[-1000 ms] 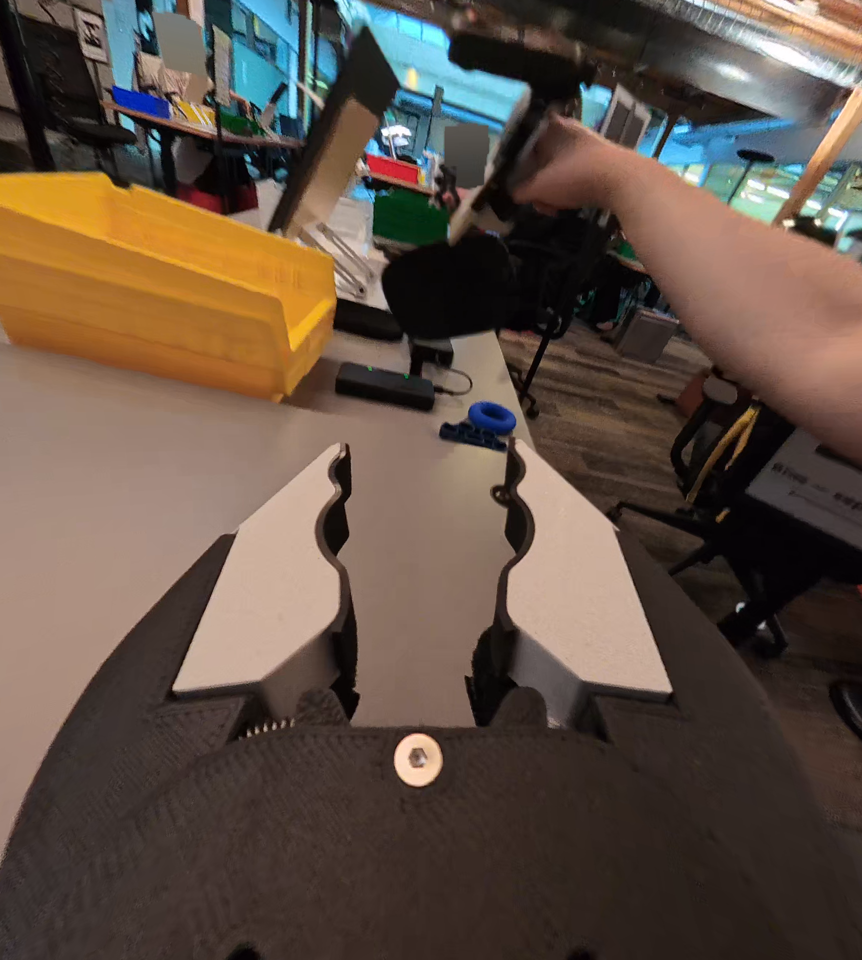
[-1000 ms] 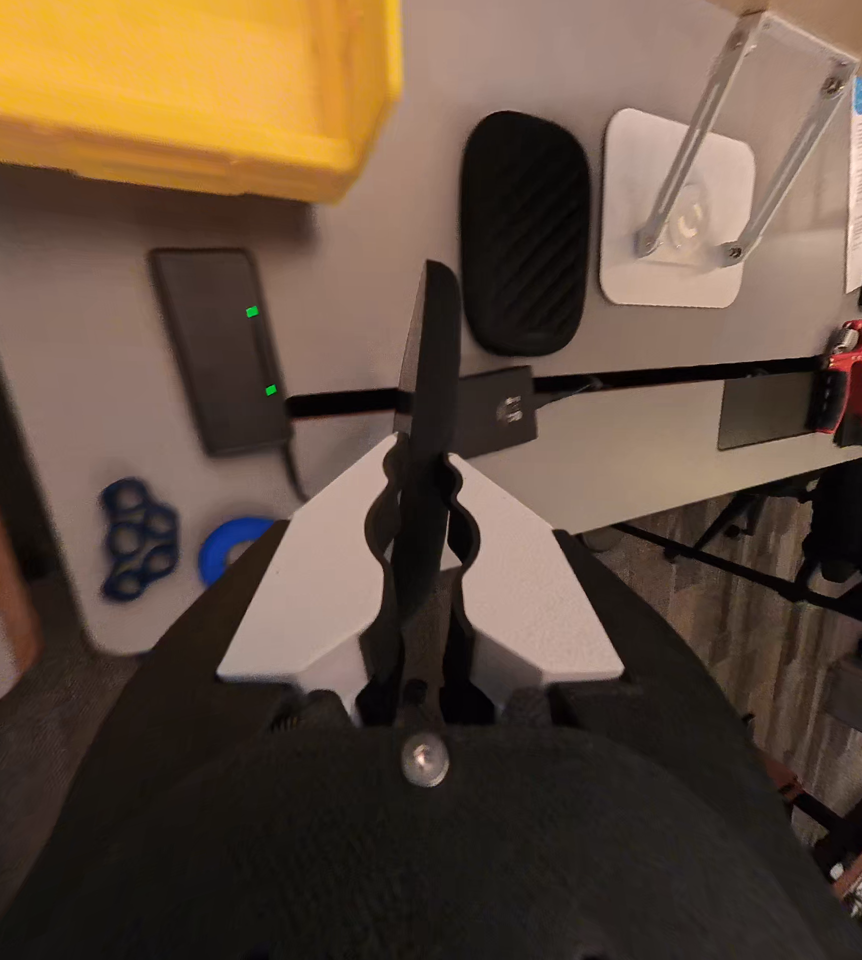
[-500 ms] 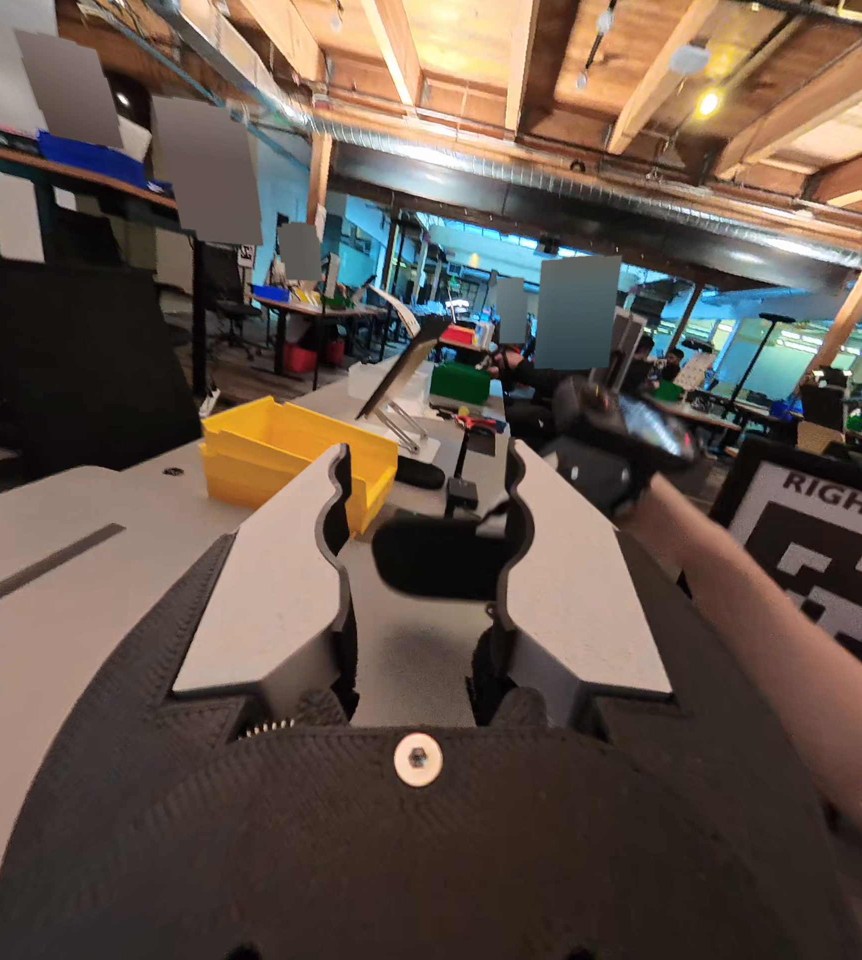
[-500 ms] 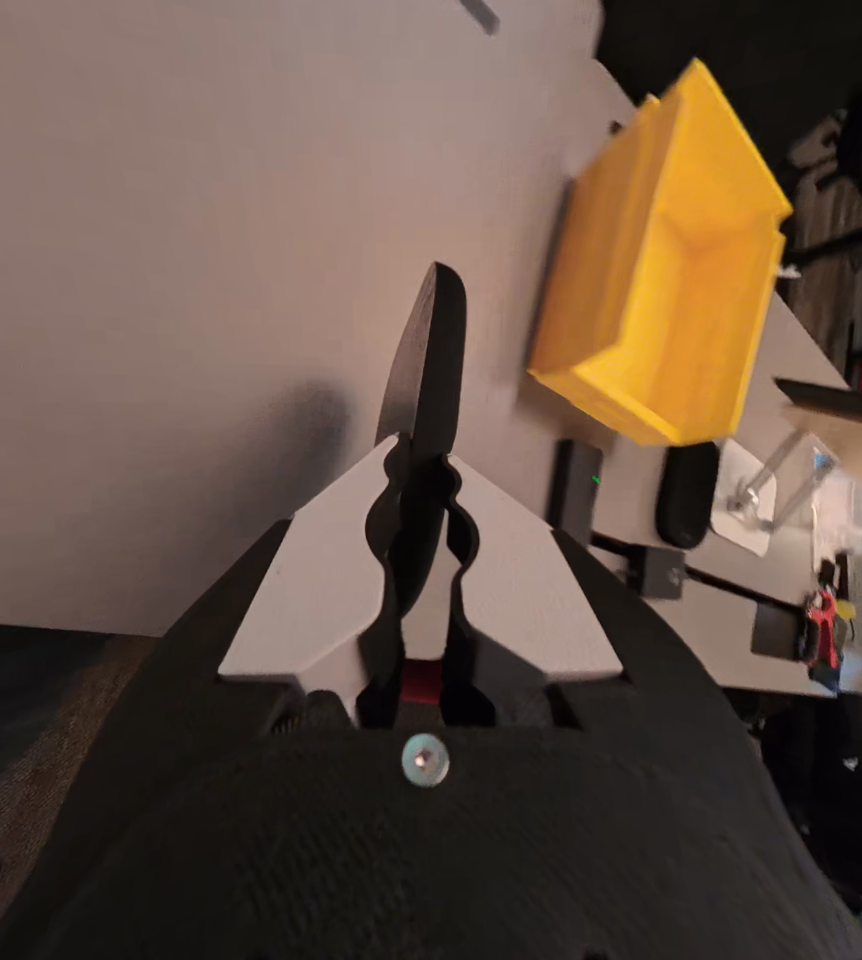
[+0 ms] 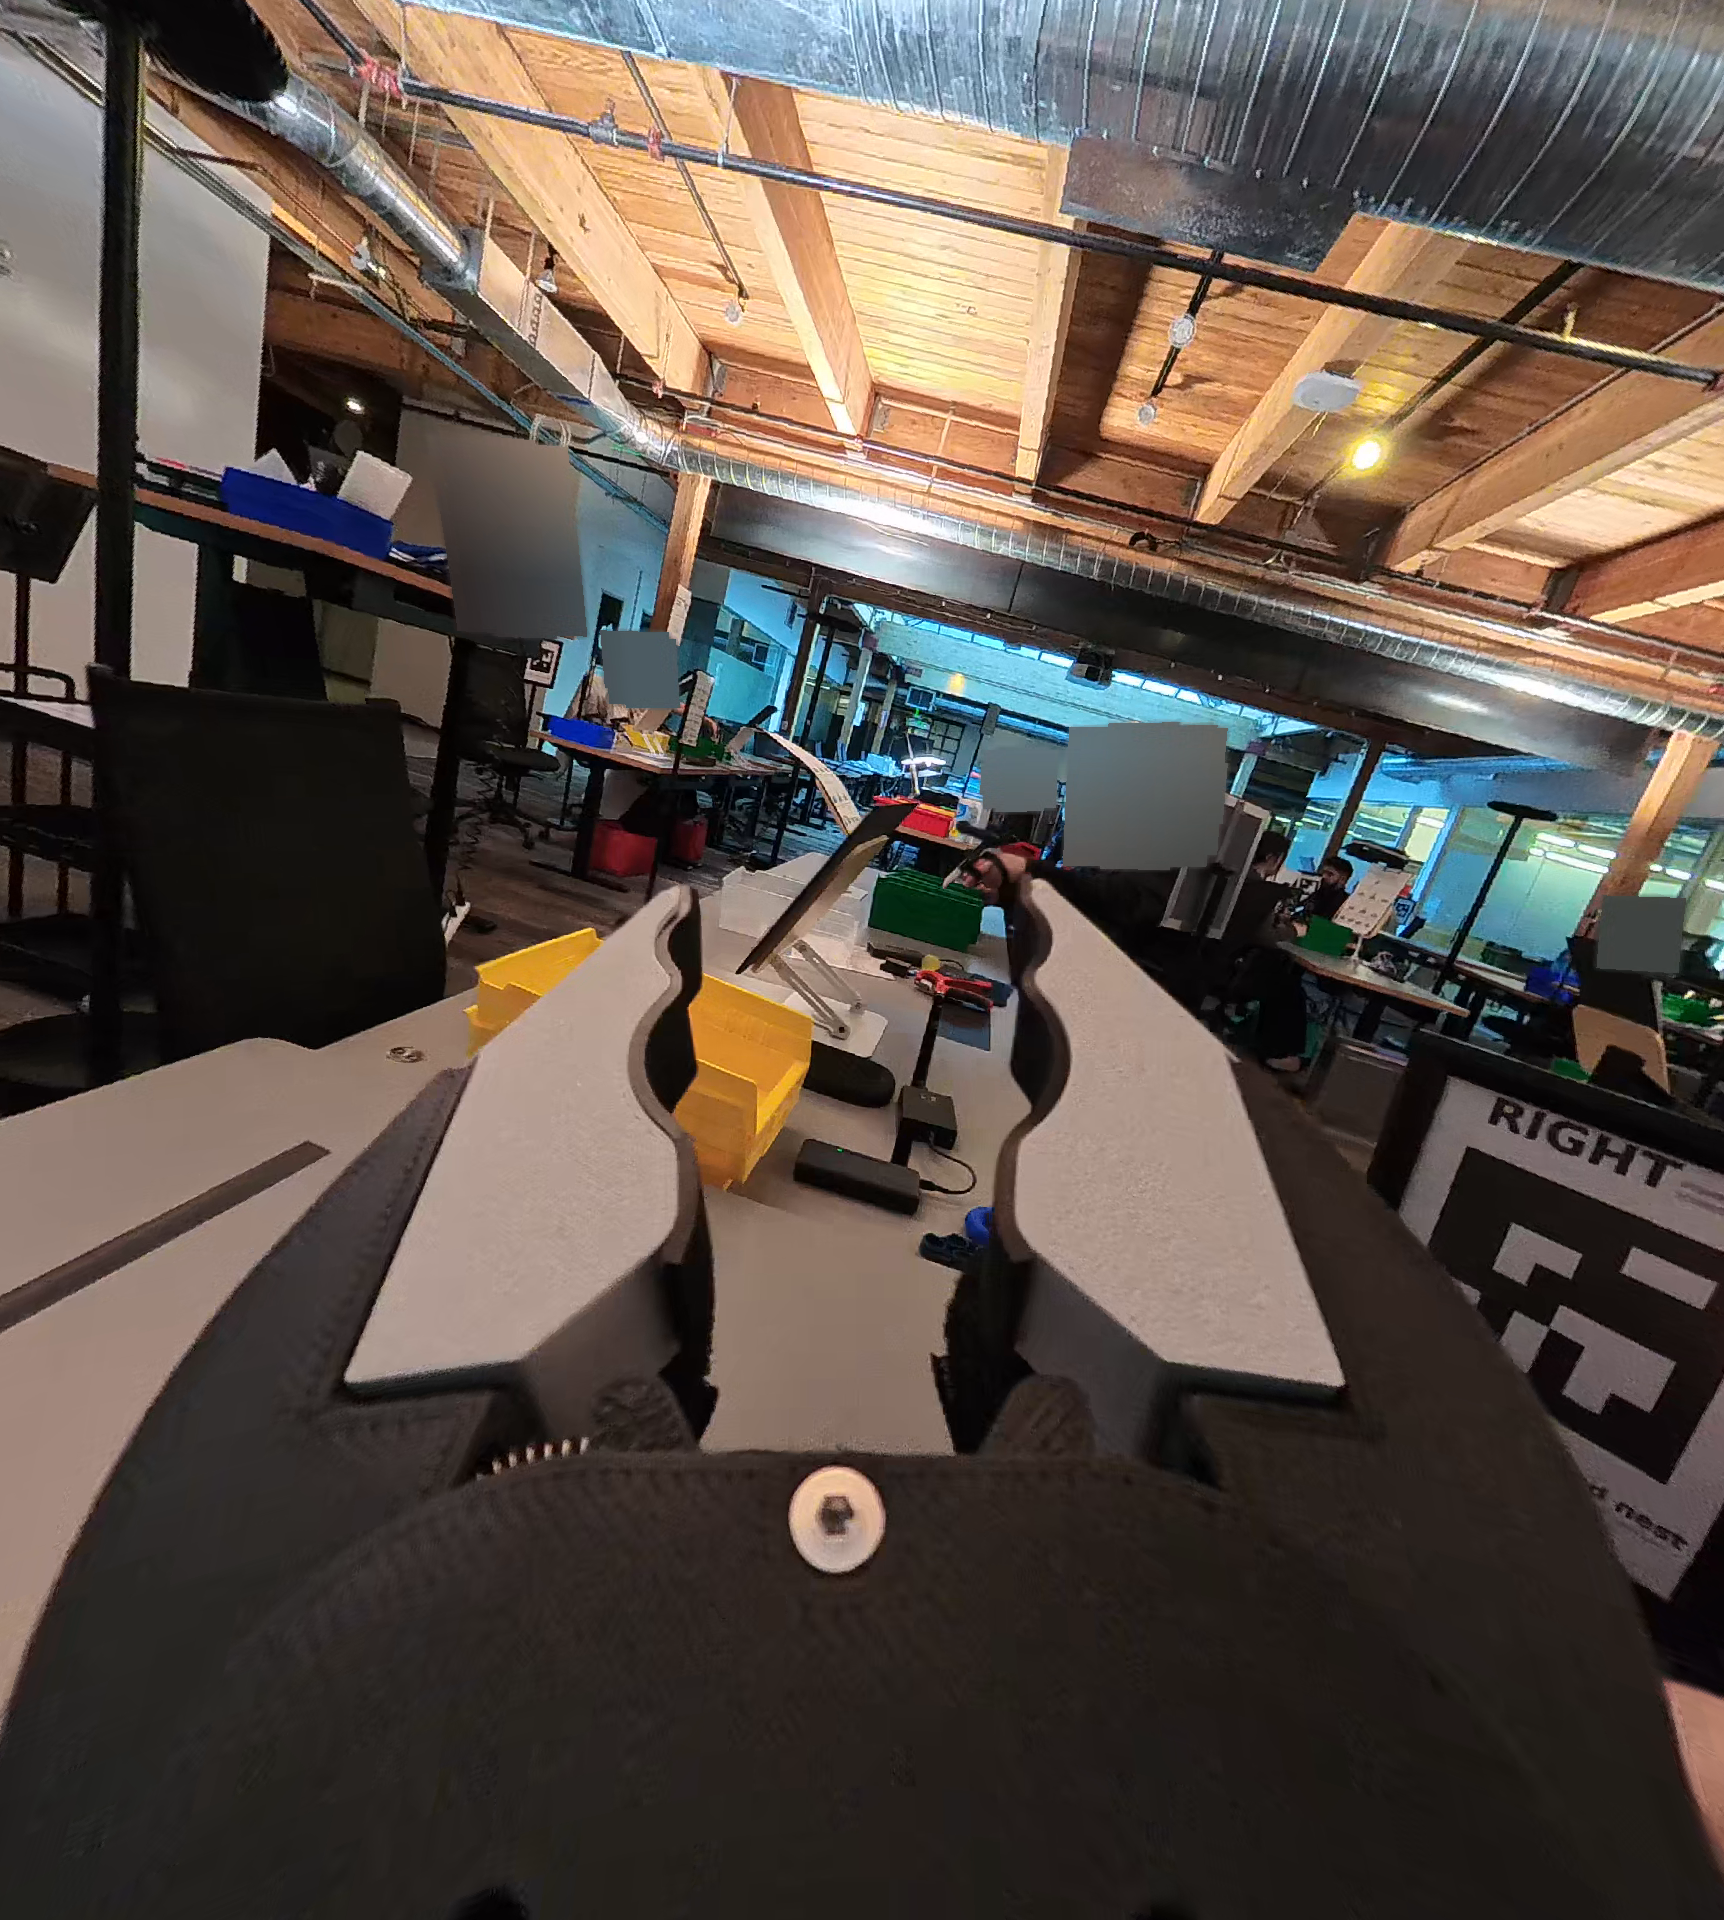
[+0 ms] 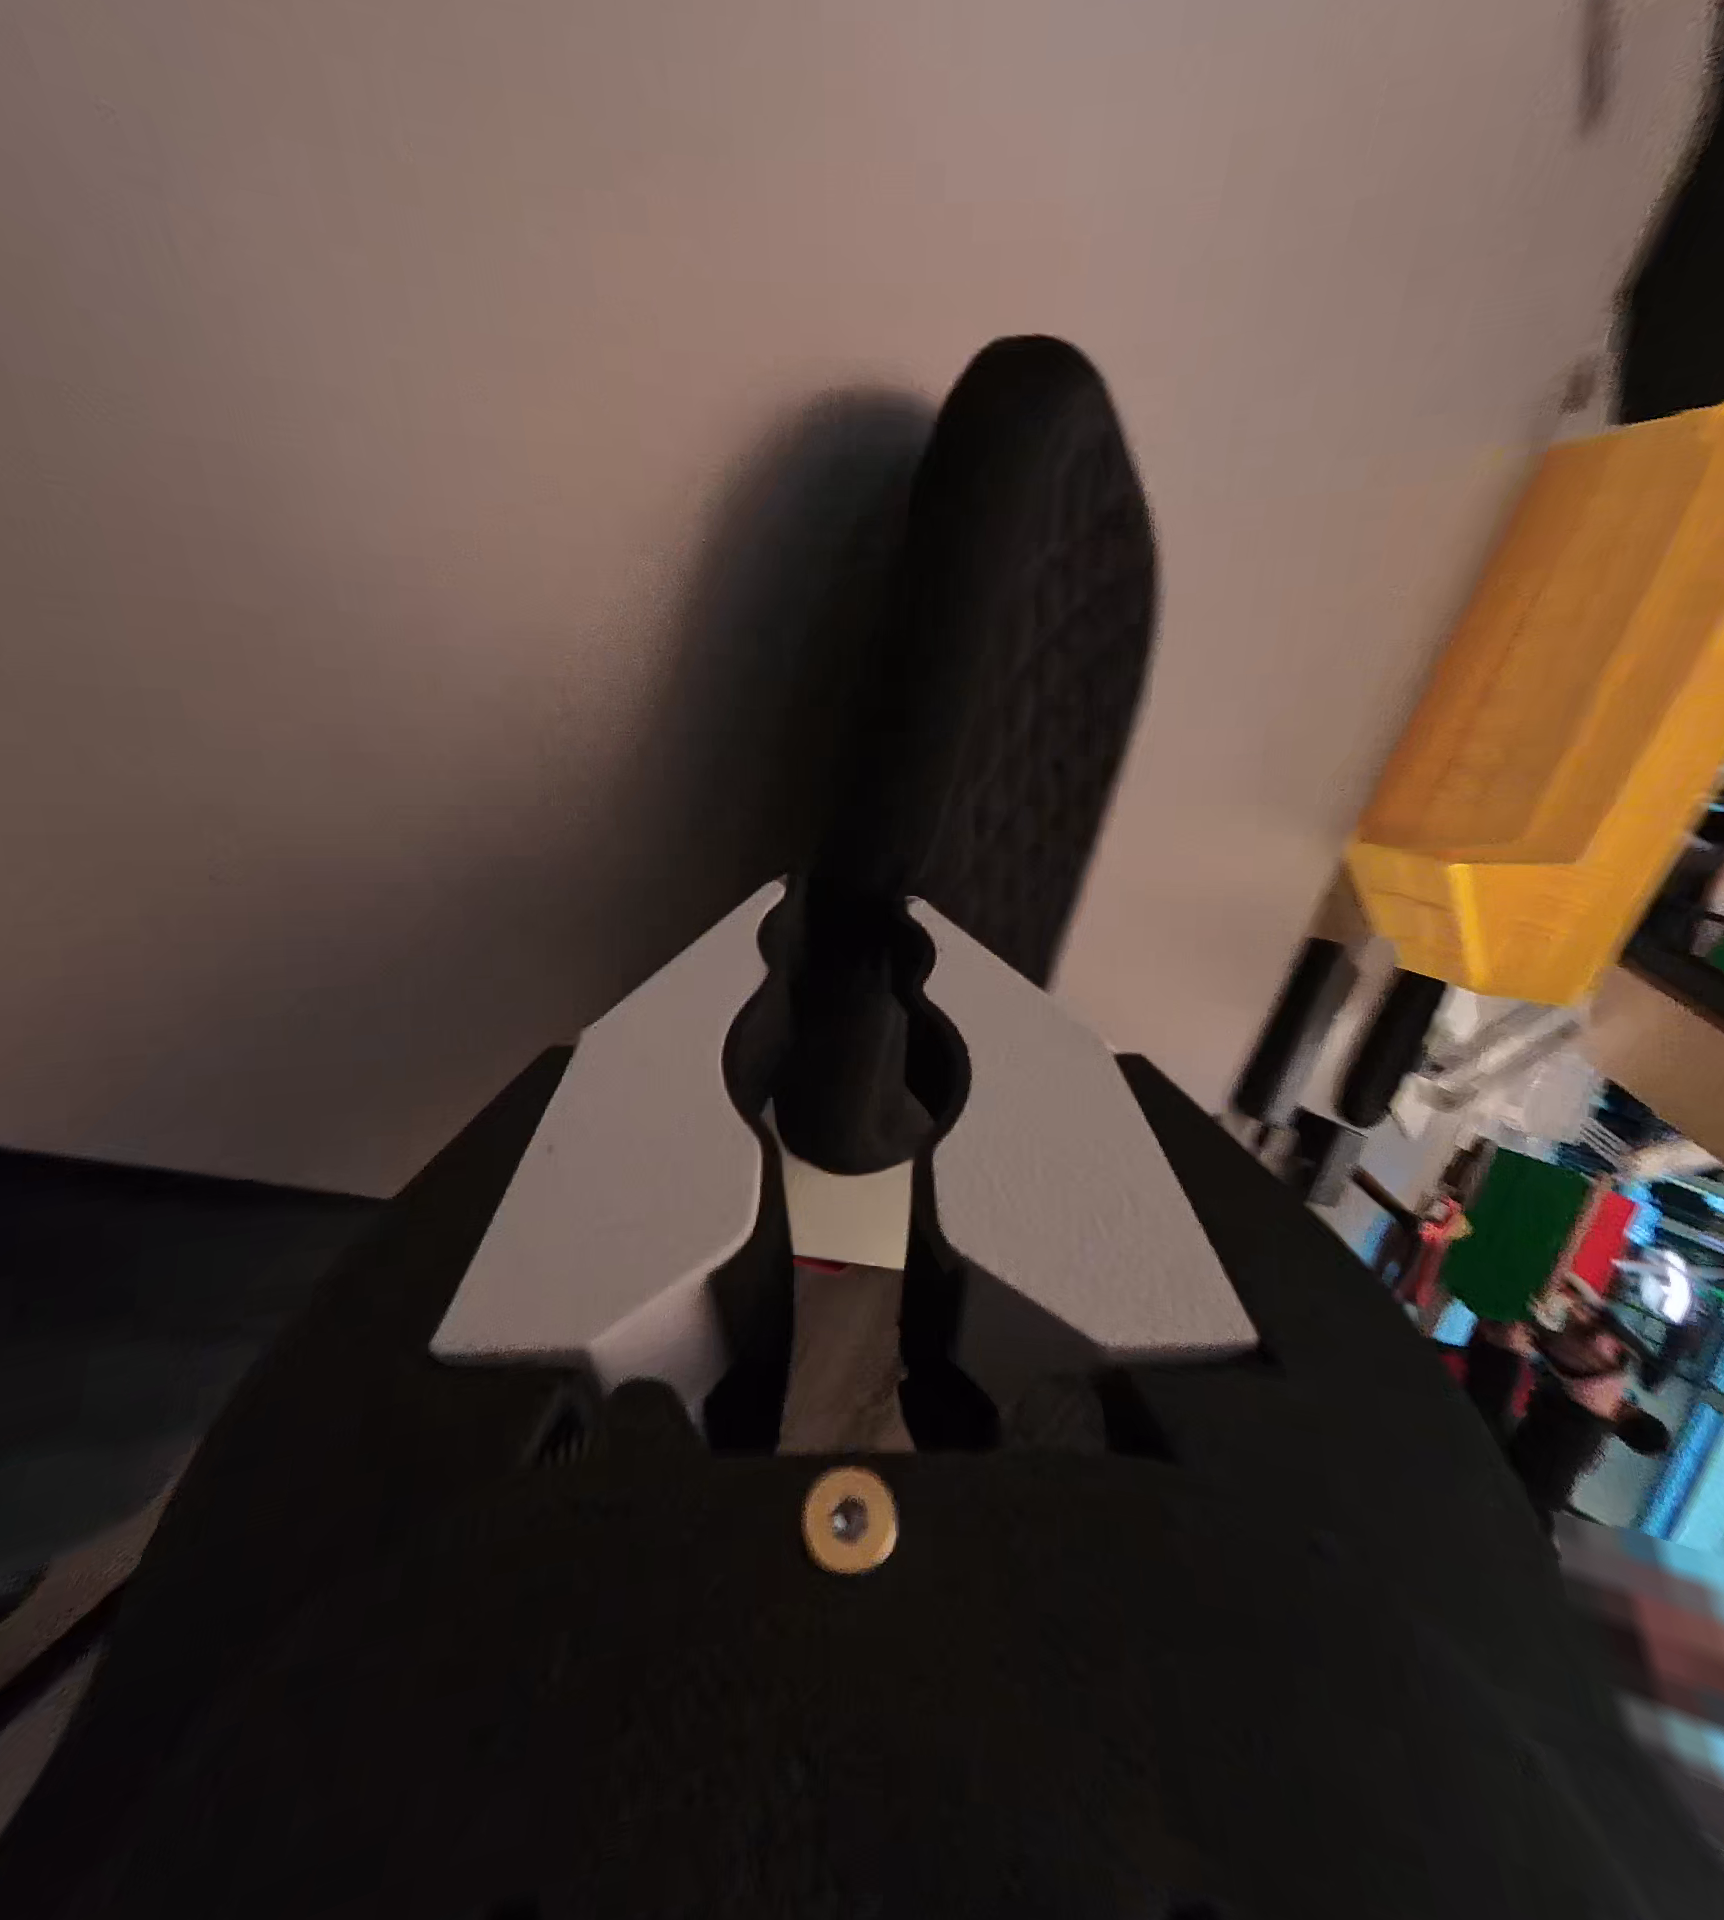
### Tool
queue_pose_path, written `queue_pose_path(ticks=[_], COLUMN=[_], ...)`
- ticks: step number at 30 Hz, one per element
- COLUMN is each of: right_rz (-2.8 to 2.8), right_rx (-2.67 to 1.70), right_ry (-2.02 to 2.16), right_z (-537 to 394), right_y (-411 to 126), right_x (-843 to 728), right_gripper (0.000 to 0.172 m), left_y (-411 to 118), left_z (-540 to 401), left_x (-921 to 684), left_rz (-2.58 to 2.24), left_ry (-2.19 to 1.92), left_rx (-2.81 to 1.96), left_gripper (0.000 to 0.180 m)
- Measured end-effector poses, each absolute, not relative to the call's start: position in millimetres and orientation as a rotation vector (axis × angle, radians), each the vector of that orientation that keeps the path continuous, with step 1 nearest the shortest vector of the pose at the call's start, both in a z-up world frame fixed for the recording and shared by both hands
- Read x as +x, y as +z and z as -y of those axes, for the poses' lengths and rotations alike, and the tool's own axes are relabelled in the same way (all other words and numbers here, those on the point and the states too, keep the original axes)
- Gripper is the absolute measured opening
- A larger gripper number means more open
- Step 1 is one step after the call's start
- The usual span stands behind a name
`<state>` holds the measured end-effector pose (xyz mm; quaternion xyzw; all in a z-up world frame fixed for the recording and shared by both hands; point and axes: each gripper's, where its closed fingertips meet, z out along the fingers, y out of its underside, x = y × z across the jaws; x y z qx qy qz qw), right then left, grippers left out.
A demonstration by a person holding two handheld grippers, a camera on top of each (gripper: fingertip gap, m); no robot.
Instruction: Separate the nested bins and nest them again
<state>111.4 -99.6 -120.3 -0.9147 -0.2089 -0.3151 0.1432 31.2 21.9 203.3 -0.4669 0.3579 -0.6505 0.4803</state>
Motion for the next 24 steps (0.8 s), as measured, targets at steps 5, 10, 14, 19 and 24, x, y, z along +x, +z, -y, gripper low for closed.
queue_pose_path(ticks=[5, 10, 14, 19, 24], right_rz=[0.616, 0.277, -0.221, -0.365, -0.325], right_rx=[-2.683, -2.395, -2.13, -2.208, -2.494], right_ry=[-0.171, -0.352, -0.79, -0.873, -0.713], right_z=[103.3, 88.3, 130.0, 168.3, 163.5], right_y=[-133.1, -33.0, 34.7, -28.3, -124.6], right_x=[64.5, 229.6, 485.4, 674.2, 750.7], right_gripper=[0.051, 0.065, 0.075, 0.079, 0.09], left_y=[201.2, 201.7, 201.4, 176.1, 158.4], left_z=[-41.6, -58.9, -53.8, -37.3, -31.9], left_x=[25.1, 14.0, 21.2, 64.4, 90.2], left_rz=[-0.841, -0.787, -0.784, -0.91, -0.937], left_ry=[-1.556, -1.479, -1.498, -1.406, -1.519], left_rx=[-1.178, -1.199, -1.177, -1.203, -1.24], left_gripper=[0.063, 0.064, 0.065, 0.067, 0.066])
